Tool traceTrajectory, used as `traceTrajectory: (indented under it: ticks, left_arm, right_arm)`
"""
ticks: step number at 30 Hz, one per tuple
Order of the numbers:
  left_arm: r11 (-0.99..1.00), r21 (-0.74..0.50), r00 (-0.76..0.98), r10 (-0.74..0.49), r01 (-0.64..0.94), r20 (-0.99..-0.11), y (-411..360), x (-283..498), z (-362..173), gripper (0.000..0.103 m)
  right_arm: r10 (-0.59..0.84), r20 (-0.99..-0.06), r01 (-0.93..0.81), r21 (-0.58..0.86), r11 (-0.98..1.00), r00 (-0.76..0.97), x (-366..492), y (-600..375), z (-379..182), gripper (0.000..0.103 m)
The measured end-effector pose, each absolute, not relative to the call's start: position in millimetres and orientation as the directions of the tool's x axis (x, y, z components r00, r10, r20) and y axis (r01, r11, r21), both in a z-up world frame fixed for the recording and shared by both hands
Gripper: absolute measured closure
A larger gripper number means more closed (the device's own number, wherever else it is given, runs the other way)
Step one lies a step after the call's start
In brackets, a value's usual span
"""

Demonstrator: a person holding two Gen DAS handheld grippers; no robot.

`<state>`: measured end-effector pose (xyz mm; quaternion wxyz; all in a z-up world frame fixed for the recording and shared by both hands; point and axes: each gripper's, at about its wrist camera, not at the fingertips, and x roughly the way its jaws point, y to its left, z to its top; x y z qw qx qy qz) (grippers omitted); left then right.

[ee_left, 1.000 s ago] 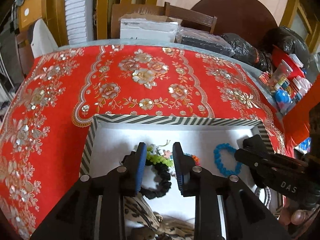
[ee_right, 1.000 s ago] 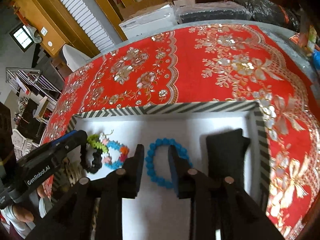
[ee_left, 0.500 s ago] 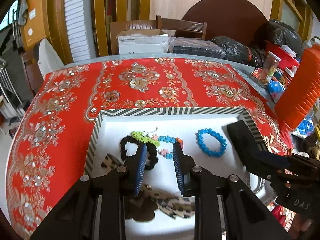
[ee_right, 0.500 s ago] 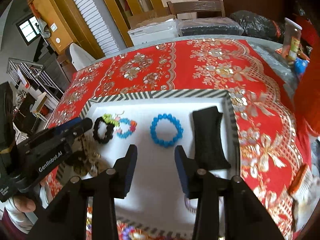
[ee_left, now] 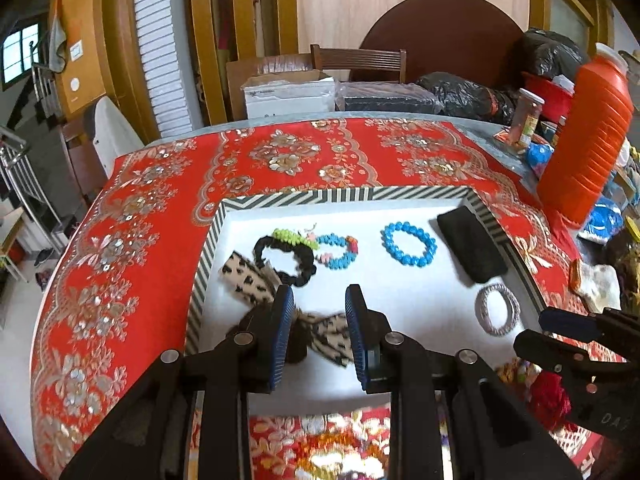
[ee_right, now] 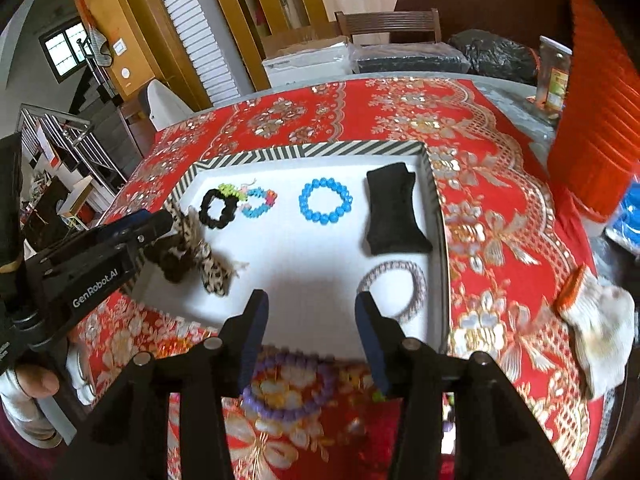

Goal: Organize jewelry

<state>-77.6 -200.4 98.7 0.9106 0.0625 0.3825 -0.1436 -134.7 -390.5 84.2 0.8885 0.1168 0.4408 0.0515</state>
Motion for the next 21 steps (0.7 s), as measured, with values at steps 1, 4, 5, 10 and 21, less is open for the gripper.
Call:
traceTrajectory:
  ticks: [1, 4, 5, 10, 21]
  left_arm:
    - [0.951, 0.002, 0.665, -0.215, 0.31, -0.716, -200, -81, 98, 0.084]
    - [0.951, -0.004, 0.664, -0.218, 0.308, -0.716, -198, -91, 98, 0.084]
    - [0.952, -0.006, 0.664, -0.219, 0.307, -0.715, -198, -94, 98, 0.084]
    - [0.949, -0.006, 0.661, -0.223, 0.314, -0.716, -197, -108, 97, 0.084]
    - [0.944, -0.02, 0.64, -0.239, 0.329, -0.73, -191, -124, 98, 0.084]
  right_arm:
    - [0.193, -0.771, 0.01, 0.251, 0.968, 0.607, -139, -390, 85, 0.056]
    - [0.191, -0.769, 0.006, 0.245, 0.969, 0.61, -149, -388, 85, 0.056]
    - [0.192, -0.768, 0.005, 0.246, 0.969, 0.611, -152, -388, 86, 0.056]
    - [0.188, -0.767, 0.002, 0.24, 0.971, 0.613, -166, -385, 87, 0.056]
    - [0.194, -0.774, 0.006, 0.248, 0.969, 0.602, -186, -387, 80, 0.055]
